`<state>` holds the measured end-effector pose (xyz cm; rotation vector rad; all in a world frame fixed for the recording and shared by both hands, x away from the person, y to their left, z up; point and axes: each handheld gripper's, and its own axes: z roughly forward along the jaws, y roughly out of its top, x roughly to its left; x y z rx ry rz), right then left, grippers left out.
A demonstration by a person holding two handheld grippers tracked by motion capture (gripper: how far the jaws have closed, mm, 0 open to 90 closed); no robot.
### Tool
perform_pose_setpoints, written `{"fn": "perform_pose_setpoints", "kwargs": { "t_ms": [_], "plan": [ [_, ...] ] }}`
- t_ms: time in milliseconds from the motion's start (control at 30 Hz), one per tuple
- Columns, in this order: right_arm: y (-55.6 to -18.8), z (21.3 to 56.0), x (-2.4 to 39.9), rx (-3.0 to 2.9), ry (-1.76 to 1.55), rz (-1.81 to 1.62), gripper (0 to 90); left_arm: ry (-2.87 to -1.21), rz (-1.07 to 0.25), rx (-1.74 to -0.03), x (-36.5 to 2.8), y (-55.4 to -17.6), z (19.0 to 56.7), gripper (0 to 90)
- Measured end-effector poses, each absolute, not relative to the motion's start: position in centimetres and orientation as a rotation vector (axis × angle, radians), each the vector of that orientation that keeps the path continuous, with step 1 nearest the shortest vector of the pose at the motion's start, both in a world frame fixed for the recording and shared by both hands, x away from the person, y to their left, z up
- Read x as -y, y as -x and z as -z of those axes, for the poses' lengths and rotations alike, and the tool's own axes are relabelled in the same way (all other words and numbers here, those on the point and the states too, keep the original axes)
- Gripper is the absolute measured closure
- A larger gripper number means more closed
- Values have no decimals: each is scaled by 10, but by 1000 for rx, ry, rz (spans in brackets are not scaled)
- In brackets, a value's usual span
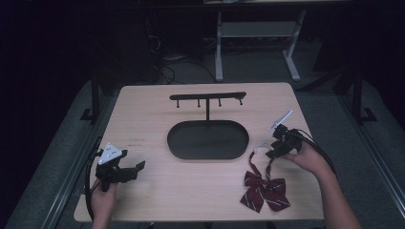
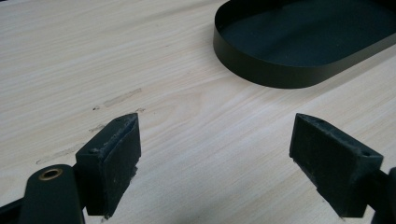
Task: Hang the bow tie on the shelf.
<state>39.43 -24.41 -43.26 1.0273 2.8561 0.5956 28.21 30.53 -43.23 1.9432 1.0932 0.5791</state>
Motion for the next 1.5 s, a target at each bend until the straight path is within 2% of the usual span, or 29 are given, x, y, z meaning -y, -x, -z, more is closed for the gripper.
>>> {"fn": "perform_pose_setpoints", "kwargs": {
  "t_ms": [500, 1000, 1500],
  "plan": [
    [-398, 443, 239, -2853, -1026, -467, 596, -1945, -575, -1093, -305, -282, 433, 163],
    [-398, 442, 240, -2885, -998, -456, 848, -1942, -575, -1098, -305, -282, 433, 163],
    [-388, 424, 250, -2939, -939, -666, 867, -1949, -576, -1090, -304, -282, 433, 163]
  ]
}}
